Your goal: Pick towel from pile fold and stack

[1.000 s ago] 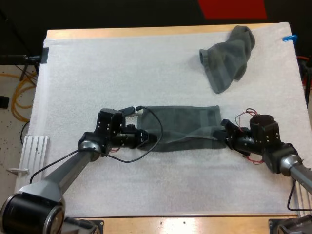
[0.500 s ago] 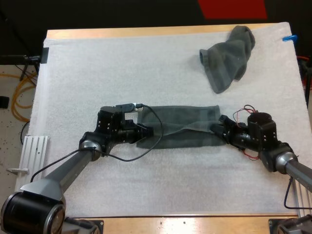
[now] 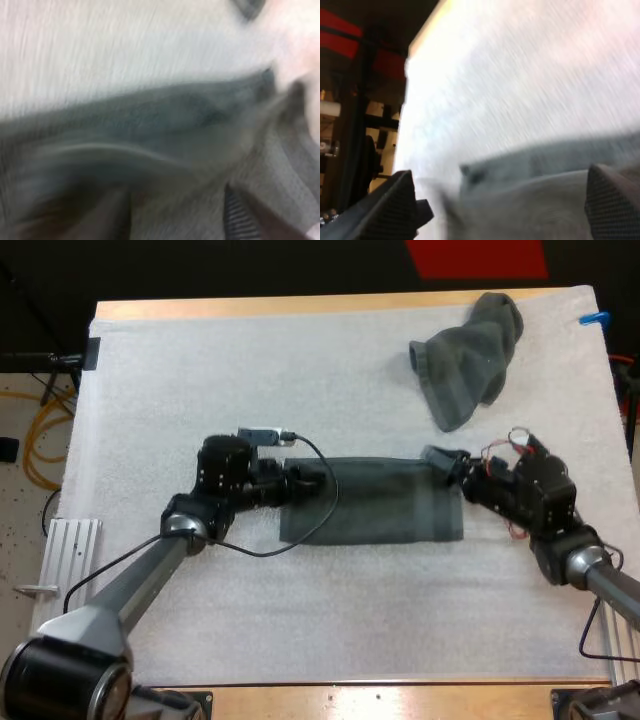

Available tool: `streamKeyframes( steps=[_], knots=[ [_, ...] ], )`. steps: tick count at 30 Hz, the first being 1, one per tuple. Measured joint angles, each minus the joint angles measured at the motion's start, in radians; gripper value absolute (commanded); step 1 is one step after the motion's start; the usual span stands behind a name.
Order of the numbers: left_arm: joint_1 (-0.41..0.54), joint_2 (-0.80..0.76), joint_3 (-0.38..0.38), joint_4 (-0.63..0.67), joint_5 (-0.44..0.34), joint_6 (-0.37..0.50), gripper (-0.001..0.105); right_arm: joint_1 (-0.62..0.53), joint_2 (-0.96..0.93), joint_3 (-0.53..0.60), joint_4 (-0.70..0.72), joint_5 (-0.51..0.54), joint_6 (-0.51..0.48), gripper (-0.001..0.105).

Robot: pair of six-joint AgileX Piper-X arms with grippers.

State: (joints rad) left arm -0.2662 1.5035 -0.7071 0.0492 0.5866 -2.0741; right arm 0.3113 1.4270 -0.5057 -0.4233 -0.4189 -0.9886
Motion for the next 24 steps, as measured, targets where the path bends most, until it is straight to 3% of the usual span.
streamKeyframes(
  steps=[4,11,16,24],
  knots=[
    [0.0,-0.087,-0.065,0.098,-0.047,0.133,0.06,0.0,-0.052,-0.063,0.058,0.004,-0.103,0.069],
    [0.0,-0.293,-0.144,0.371,-0.192,0.343,0.061,0.0,-0.198,-0.19,0.387,0.108,-0.321,0.069],
    [0.0,-0.449,-0.145,0.498,-0.208,0.344,0.061,0.0,-0.301,-0.267,0.676,0.2,-0.424,0.069],
    [0.0,-0.666,-0.145,0.742,-0.178,0.272,0.061,0.0,-0.435,-0.326,1.123,0.269,-0.439,0.069]
  ],
)
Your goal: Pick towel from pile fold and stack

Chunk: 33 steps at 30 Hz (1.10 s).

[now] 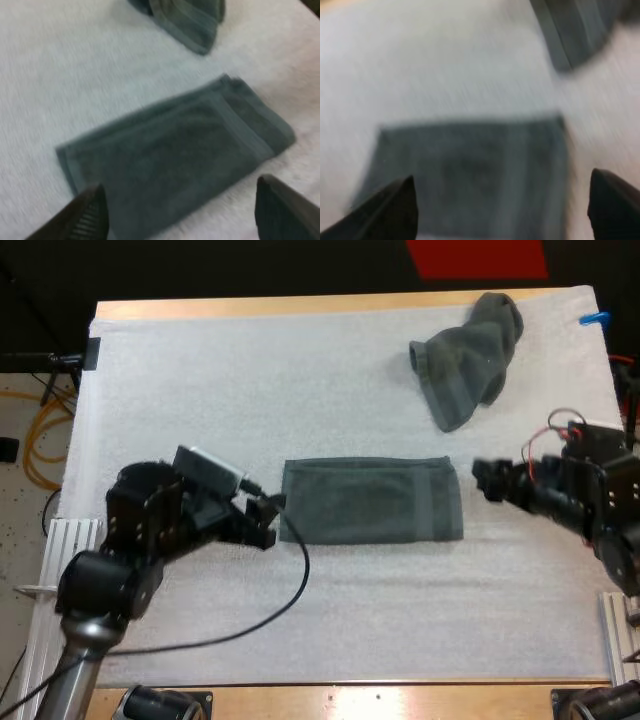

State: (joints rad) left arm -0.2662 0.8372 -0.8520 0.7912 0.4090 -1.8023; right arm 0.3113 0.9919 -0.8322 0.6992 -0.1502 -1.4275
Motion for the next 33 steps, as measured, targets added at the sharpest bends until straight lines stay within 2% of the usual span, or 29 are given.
streamKeyframes(
  steps=[4,10,17,24,33],
  knots=[
    [0.0,-0.055,0.0,0.072,0.007,-0.01,0.061,0.0,-0.009,0.001,0.129,0.014,0.0,0.069],
    [0.0,-0.057,0.0,0.075,0.024,-0.027,0.061,-0.019,0.107,0.007,0.09,-0.003,-0.001,0.069],
    [0.0,-0.055,0.0,0.075,0.114,-0.048,0.061,-0.169,0.411,0.007,-0.039,-0.261,-0.006,0.069],
    [0.0,-0.055,0.0,0.075,0.118,-0.051,0.061,-0.183,0.621,0.007,-0.163,-0.439,-0.024,0.069],
    [0.0,-0.055,0.0,0.075,0.118,-0.052,0.061,-0.157,0.71,0.005,-0.276,-0.535,0.006,0.069]
  ],
)
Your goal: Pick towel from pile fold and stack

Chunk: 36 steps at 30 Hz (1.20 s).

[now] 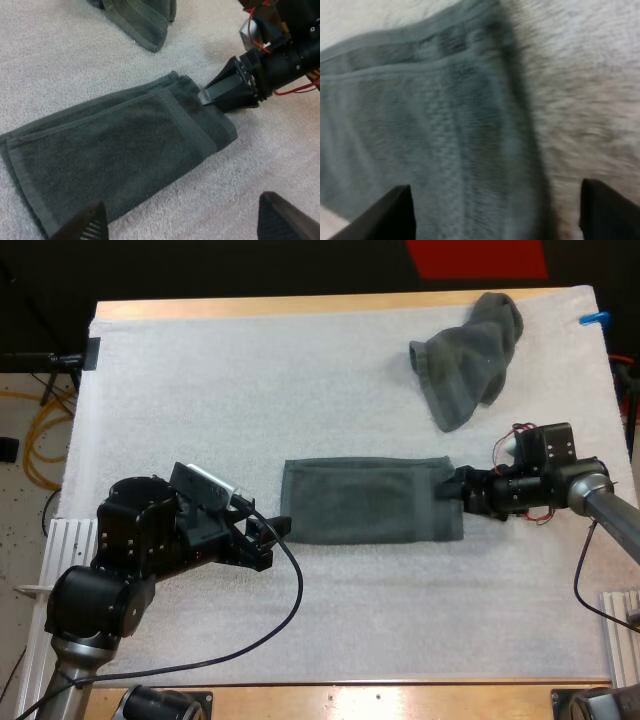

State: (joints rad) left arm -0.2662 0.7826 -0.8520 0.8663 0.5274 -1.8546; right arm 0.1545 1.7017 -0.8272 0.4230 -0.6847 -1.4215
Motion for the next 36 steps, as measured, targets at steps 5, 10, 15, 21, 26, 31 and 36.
streamKeyframes(
  steps=[5,10,15,21,26,31,36],
  knots=[
    [0.0,0.0,0.0,0.0,0.0,0.0,0.061,0.046,0.036,-0.027,-0.003,-0.048,0.003,0.069],
    [0.0,0.0,0.0,0.0,0.005,0.0,0.061,0.092,0.052,-0.057,-0.002,-0.021,0.049,0.065],
    [0.0,0.0,0.0,0.0,0.024,0.0,0.061,0.093,0.058,-0.064,0.028,0.05,0.057,0.011],
    [0.0,0.0,0.0,0.0,0.024,0.0,0.061,0.098,0.02,-0.064,0.115,0.227,-0.027,0.0],
    [0.0,0.0,0.0,0.0,0.024,0.0,0.061,0.099,-0.097,-0.064,0.261,0.506,-0.187,0.0],
    [0.0,0.0,0.0,0.0,0.024,0.0,0.061,0.099,-0.205,-0.064,0.337,0.793,-0.336,0.0],
    [0.0,0.0,0.0,0.0,0.024,0.0,0.061,0.101,-0.247,-0.083,0.356,0.833,-0.297,0.0]
  ],
)
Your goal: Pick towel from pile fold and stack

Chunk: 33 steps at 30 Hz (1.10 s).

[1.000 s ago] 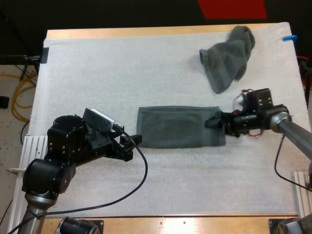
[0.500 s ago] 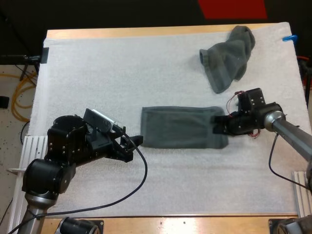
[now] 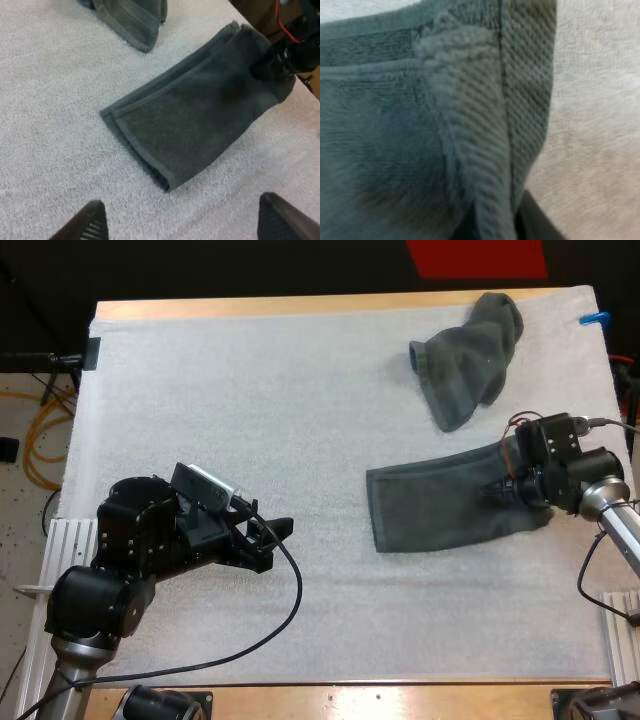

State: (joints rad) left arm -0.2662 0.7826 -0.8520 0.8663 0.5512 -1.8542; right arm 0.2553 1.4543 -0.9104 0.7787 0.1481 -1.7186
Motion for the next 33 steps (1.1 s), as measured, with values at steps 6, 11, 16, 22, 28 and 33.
streamKeyframes(
  steps=[6,11,16,22,28,33],
  knots=[
    [0.0,0.0,0.0,0.0,0.0,-0.001,0.061,0.045,0.043,-0.022,-0.028,-0.285,0.212,0.0],
    [0.0,0.0,0.0,0.0,0.005,-0.001,0.061,0.123,0.127,-0.021,-0.117,-0.443,0.349,0.0],
    [0.0,0.0,0.0,0.0,0.006,-0.022,0.061,0.192,0.204,-0.021,-0.251,-0.53,0.483,0.0],
    [0.0,0.0,0.0,0.0,0.006,-0.023,0.061,0.218,0.26,-0.021,-0.302,-0.558,0.525,0.002],
    [0.0,0.0,0.0,0.0,0.006,-0.023,0.061,0.217,0.261,-0.032,-0.306,-0.609,0.528,0.053],
    [0.0,0.0,0.0,0.0,0.006,-0.023,0.061,0.217,0.26,-0.077,-0.299,-0.695,0.478,0.089]
  ],
)
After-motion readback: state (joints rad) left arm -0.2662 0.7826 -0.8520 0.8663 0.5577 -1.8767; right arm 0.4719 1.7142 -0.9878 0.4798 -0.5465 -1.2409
